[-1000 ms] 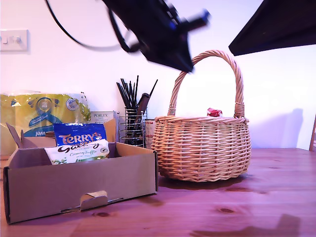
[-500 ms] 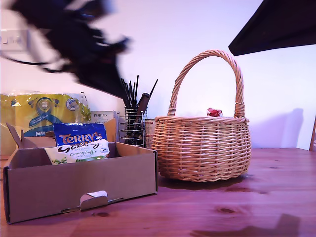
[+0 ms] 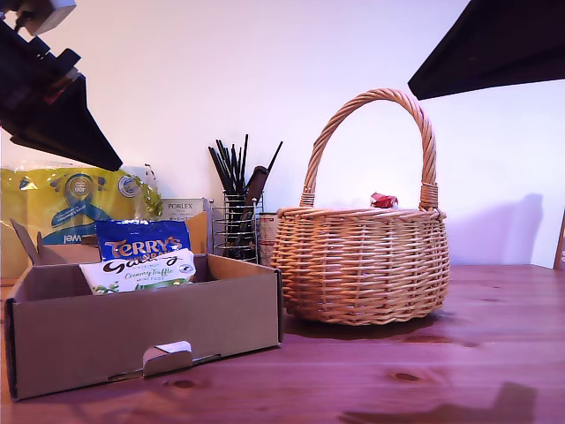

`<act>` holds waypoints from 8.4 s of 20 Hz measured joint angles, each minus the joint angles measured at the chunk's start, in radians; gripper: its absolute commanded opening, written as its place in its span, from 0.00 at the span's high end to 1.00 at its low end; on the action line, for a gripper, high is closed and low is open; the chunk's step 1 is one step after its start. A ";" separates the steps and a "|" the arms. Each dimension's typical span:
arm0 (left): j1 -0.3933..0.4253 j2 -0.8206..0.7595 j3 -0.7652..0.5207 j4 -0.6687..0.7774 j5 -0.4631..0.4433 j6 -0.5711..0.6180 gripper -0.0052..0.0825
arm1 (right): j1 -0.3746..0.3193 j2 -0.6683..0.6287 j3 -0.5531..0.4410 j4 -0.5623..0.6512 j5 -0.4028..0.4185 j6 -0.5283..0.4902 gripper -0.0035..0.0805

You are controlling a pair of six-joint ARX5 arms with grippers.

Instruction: Move the bags of Easter eggs from the cardboard box on the left into the woven basket on the right side.

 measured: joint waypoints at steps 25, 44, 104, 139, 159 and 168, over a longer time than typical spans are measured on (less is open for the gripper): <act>0.060 0.150 0.000 -0.006 -0.084 -0.624 0.05 | 0.000 0.000 0.000 0.000 0.000 -0.021 0.97; -0.073 0.366 0.165 -0.048 -0.328 -0.819 0.31 | 0.000 0.000 0.000 0.011 0.000 -0.022 0.97; -0.235 0.308 0.192 0.025 -0.009 0.047 0.97 | 0.000 0.000 0.000 0.017 0.000 -0.022 0.97; -0.466 0.597 0.401 0.646 -0.245 -0.818 0.97 | 0.000 0.000 0.000 0.019 0.000 -0.022 0.97; -0.490 0.559 0.497 0.230 -0.266 -0.470 0.94 | 0.000 0.000 0.000 0.019 0.000 -0.022 0.97; -0.453 0.327 0.522 -0.014 -0.297 -0.282 0.96 | 0.000 0.000 0.000 0.019 0.000 -0.022 0.97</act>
